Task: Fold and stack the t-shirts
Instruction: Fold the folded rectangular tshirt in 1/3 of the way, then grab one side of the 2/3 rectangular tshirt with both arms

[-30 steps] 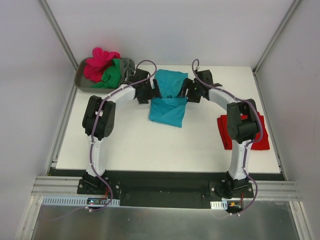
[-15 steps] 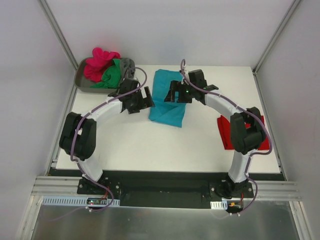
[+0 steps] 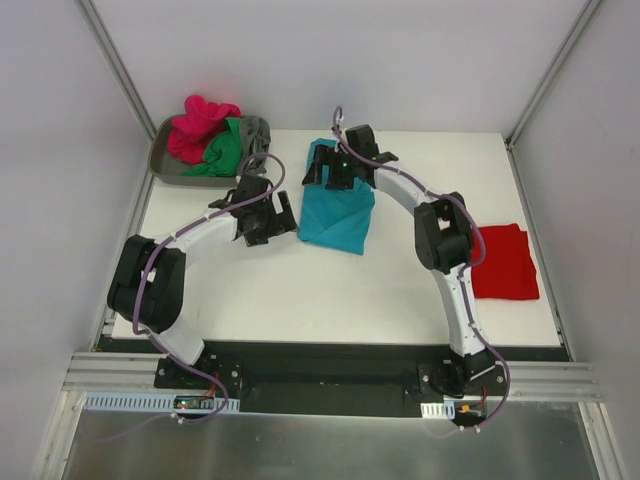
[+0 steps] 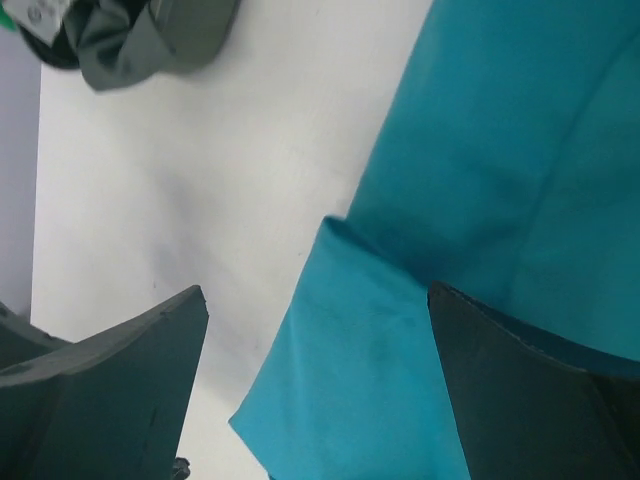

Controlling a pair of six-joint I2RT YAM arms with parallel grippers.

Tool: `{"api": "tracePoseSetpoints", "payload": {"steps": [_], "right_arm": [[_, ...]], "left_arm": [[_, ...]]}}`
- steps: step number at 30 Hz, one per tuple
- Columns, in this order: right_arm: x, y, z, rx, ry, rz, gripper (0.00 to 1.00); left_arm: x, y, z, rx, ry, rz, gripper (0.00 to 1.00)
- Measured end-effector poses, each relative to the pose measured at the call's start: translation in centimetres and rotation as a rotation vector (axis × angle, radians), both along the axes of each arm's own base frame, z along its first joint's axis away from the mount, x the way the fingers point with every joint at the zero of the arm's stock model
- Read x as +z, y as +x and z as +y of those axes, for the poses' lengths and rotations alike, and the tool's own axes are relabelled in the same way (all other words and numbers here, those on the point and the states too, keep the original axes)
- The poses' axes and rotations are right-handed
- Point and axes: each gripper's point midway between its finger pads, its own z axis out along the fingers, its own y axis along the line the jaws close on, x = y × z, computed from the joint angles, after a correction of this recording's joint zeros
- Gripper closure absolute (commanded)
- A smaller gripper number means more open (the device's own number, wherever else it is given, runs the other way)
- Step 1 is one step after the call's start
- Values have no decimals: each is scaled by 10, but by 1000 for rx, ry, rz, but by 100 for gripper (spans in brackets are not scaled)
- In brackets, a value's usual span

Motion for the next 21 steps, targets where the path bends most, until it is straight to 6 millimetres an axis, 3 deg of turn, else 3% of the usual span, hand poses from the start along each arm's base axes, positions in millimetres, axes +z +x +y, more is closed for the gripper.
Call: {"api": "tracePoseSetpoints", "payload": {"steps": [5, 8, 15, 18, 21], "right_arm": [[28, 32, -22, -44, -38, -93, 4], [45, 22, -40, -51, -78, -132, 2], [68, -89, -109, -116, -179, -106, 4], [48, -134, -134, -159, -193, -36, 7], [6, -167, -152, -186, -230, 75, 13]], "left_arm": [[6, 18, -10, -12, -31, -12, 18], [7, 28, -20, -32, -63, -19, 23], [-11, 29, -33, -66, -109, 34, 36], [-20, 26, -38, -77, -128, 67, 42], [-26, 24, -42, -87, -148, 90, 48]]}}
